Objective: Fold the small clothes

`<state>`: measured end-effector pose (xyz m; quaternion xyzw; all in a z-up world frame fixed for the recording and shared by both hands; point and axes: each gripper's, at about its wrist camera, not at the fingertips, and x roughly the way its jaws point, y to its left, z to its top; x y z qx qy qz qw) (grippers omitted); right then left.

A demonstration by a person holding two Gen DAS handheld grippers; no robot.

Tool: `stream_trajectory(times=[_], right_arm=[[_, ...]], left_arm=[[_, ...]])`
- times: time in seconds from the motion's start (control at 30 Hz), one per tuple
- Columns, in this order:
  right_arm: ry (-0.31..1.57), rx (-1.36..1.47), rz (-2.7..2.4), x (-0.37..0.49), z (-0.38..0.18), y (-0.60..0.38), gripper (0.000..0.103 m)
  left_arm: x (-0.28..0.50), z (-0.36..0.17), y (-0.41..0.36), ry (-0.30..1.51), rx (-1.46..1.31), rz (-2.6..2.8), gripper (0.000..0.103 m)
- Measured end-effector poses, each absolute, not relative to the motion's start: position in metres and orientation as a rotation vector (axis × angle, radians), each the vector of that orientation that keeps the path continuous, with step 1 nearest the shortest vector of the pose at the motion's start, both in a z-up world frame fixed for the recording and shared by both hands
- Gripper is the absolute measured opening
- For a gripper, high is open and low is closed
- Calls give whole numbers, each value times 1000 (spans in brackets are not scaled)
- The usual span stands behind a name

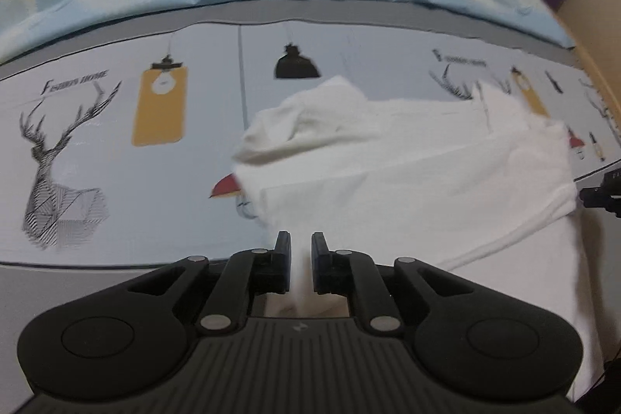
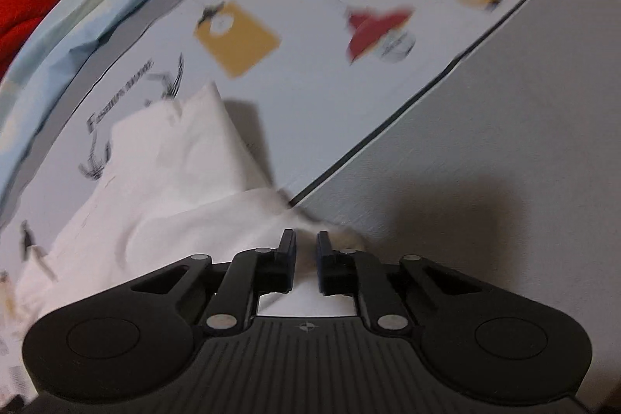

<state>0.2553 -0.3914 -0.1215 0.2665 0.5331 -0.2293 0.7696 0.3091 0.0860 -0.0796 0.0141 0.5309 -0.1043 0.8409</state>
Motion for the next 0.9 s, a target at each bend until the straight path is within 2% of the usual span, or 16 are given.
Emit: stream_trajectory(times=[0.1, 0.2, 0.23, 0.3, 0.33, 0.4, 0.5, 0.63, 0.8, 0.83, 0.87, 0.9], right_arm=[[1055, 657, -450, 251, -110, -390, 20], [1168, 679, -384, 262, -131, -389, 22], [1214, 674, -416, 262, -138, -391, 19], [1204, 701, -458, 258, -137, -396, 17], [1178, 673, -472, 259, -129, -393, 23], [1064, 606, -477, 260, -106, -385, 24], [937, 580, -374, 270, -91, -383, 32], [961, 556, -307, 292, -111, -387, 38], [1017, 474, -259, 311, -130, -385, 38], [1020, 451, -254, 313, -133, -386, 26], [1020, 437, -245, 321, -135, -388, 9], [1004, 432, -228, 322, -134, -389, 3]], left_arm=[[315, -87, 77, 1134, 4, -254, 12], [317, -102, 72, 1170, 5, -255, 15], [318, -107, 72, 1184, 11, -246, 19], [319, -114, 74, 1205, 27, -214, 21], [320, -115, 76, 1207, 26, -198, 21], [320, -111, 80, 1194, 5, -187, 21], [320, -101, 79, 1165, -14, -191, 22], [319, -97, 72, 1159, -18, -199, 22], [320, -91, 63, 1140, -2, -186, 22], [320, -89, 62, 1136, -8, -182, 22], [321, -88, 60, 1133, -15, -176, 22], [322, -86, 58, 1129, -20, -171, 22]])
